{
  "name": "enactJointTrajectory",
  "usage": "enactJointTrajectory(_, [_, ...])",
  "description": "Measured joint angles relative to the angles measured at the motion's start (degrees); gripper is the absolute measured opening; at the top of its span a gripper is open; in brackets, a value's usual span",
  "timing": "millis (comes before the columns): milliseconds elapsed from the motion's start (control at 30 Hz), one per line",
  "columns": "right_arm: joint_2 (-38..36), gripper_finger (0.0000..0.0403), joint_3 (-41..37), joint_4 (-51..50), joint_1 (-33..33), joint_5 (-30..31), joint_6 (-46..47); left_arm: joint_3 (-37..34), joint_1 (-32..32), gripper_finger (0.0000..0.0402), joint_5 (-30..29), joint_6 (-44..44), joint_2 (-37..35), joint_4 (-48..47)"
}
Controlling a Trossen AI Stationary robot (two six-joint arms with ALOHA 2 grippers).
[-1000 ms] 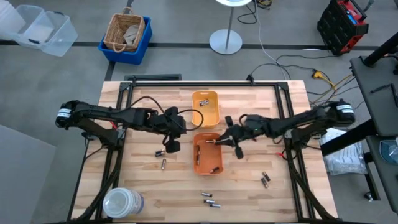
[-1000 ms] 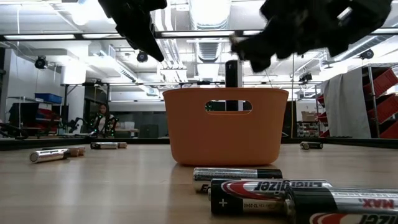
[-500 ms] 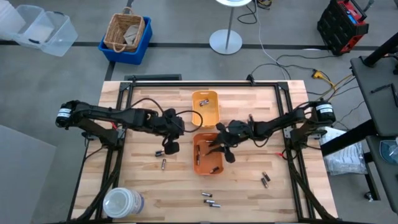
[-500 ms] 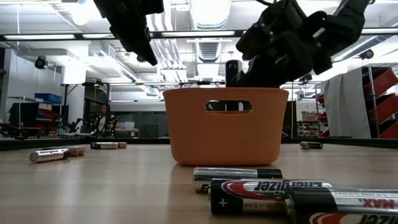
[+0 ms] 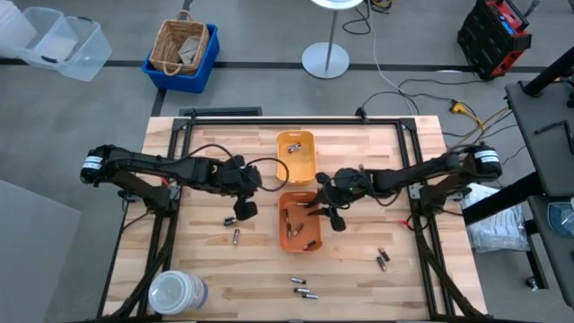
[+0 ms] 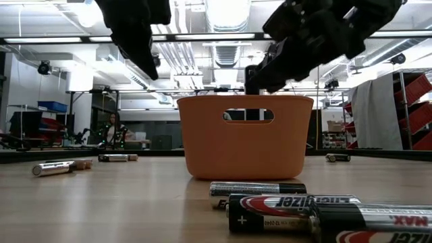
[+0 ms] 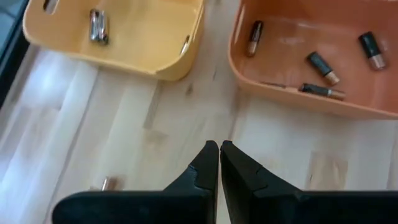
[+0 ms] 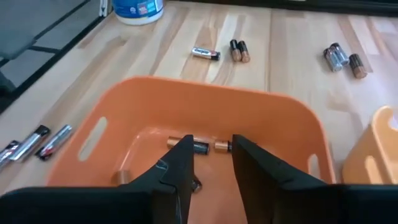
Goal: Sort batteries
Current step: Put the silver battery into the yellow bin
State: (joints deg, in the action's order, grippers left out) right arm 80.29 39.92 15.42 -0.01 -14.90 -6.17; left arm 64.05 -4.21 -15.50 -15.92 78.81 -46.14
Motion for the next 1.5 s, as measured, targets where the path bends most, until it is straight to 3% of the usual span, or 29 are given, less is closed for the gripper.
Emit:
enactJointTrajectory(100, [-3.3, 0.0088, 0.0, -4.7, 0.0, 0.0, 0.1, 0.0, -0.1, 0.0, 0.8, -2.8, 0.0, -1.9])
enactJointTrajectory(267, [-8.0, 0.0074, 0.0, -10.6, 0.0, 0.1, 0.1, 0.0, -0.8, 0.0, 8.3, -11.4, 0.0, -7.4])
enactJointTrajectory(433, [-10.2, 0.0066, 0.0, -13.2, 0.0, 0.1, 0.1, 0.0, -3.0, 0.0, 9.8, -23.6, 0.0, -11.5])
enactJointTrajectory(633, [-10.9, 0.0078, 0.0, -15.4, -0.1, 4.1, 0.5, 0.0, -6.7, 0.0, 13.3, -36.3, 0.0, -11.9])
enactJointTrajectory(733, [-11.4, 0.009, -0.1, -17.1, -0.1, 5.7, 0.6, 0.0, -8.8, 0.0, 13.9, -38.5, 0.0, -11.4])
enactJointTrajectory(867, [-12.3, 0.0104, -0.1, -18.2, -0.1, 6.2, 1.0, 0.0, -11.2, 0.0, 15.0, -34.4, 0.0, -6.9])
enactJointTrajectory(1033, [-13.5, 0.0117, -0.1, -19.8, -0.1, 6.3, 1.7, 0.0, -15.6, 0.0, 12.7, -22.2, 1.8, 11.8])
enactJointTrajectory(1167, [-15.6, 0.0125, -0.1, -21.5, 0.3, 6.4, 3.7, 0.0, -20.7, 0.0, 7.3, -10.6, 5.6, 23.0])
enactJointTrajectory(1300, [-18.9, 0.0132, -0.1, -23.4, 1.8, 6.3, 5.1, 0.3, -24.3, 0.0008, -1.7, -7.7, 10.2, 25.1])
enactJointTrajectory(1500, [-22.7, 0.0136, -0.3, -24.6, 5.4, 6.2, 5.8, 5.3, -25.5, 0.0039, -3.9, -9.0, 18.6, 25.2])
